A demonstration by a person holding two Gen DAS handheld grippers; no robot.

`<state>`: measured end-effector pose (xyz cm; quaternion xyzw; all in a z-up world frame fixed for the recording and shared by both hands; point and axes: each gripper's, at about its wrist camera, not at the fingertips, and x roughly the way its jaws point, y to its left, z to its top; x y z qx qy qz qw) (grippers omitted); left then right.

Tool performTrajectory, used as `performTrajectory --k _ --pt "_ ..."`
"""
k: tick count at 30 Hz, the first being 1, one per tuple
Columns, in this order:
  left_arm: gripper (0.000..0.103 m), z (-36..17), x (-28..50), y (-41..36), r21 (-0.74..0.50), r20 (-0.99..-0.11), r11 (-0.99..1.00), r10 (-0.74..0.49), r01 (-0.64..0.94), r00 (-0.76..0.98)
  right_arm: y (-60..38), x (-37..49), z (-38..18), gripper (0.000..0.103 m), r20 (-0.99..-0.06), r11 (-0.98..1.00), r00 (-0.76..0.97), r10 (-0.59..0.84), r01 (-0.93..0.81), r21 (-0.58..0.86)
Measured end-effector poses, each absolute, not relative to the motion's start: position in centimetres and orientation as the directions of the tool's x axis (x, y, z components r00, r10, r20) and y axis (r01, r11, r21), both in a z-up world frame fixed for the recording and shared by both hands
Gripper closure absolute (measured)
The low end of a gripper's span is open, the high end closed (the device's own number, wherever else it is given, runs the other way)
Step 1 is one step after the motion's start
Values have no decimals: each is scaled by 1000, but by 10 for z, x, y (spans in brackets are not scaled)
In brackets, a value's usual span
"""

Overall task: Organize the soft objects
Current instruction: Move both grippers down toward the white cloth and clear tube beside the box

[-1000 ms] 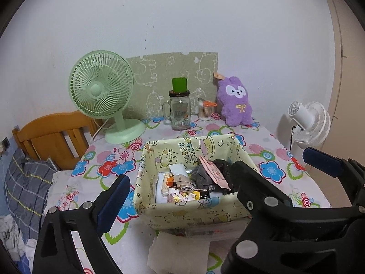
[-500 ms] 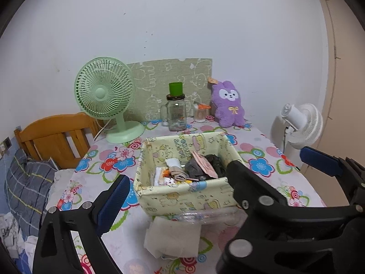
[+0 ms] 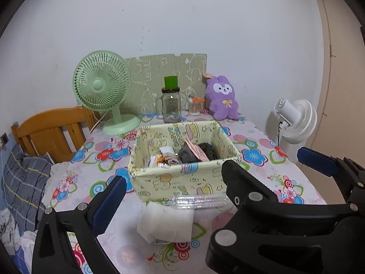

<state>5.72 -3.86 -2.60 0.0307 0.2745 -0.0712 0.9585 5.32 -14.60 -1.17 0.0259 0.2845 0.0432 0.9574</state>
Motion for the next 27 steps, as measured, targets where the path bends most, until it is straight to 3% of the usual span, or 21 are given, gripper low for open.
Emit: performTrajectory --k 14,27 --pt "0 -50 52 -35 25 -540 987 -117 156 833 -142 47 -37 0 -551 996 831 81 -46 76" --pt "0 -91 53 -34 15 -603 988 -113 153 790 -138 48 -75 0 -587 1000 809 25 -17 20"
